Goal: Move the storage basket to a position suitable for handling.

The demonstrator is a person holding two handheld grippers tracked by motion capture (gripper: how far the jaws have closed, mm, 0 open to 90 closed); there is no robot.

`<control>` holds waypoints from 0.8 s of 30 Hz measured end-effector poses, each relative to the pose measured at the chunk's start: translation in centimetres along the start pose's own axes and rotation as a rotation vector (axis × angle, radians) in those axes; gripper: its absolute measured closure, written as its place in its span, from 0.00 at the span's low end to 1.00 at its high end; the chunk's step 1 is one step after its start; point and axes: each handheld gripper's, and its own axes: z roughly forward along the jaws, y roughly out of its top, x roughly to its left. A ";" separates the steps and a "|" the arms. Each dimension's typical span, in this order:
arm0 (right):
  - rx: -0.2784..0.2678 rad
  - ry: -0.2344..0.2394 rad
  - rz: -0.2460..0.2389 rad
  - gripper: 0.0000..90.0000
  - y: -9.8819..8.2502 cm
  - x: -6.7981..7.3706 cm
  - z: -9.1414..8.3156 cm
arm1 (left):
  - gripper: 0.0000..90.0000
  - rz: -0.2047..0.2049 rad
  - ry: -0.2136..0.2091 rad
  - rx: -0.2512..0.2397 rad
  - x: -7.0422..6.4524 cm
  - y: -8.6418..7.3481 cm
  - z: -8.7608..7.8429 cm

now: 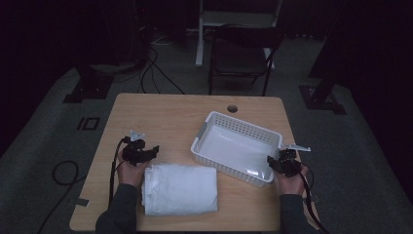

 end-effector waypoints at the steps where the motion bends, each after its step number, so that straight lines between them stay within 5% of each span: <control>1: 0.002 0.001 -0.005 0.69 0.1 0.1 0.1 | 0.40 0.003 0.000 -0.002 0.0 0.0 0.0; 24: -0.001 0.097 -0.075 0.68 2.7 3.1 3.2 | 0.44 0.016 -0.045 -0.043 -1.3 1.8 -0.2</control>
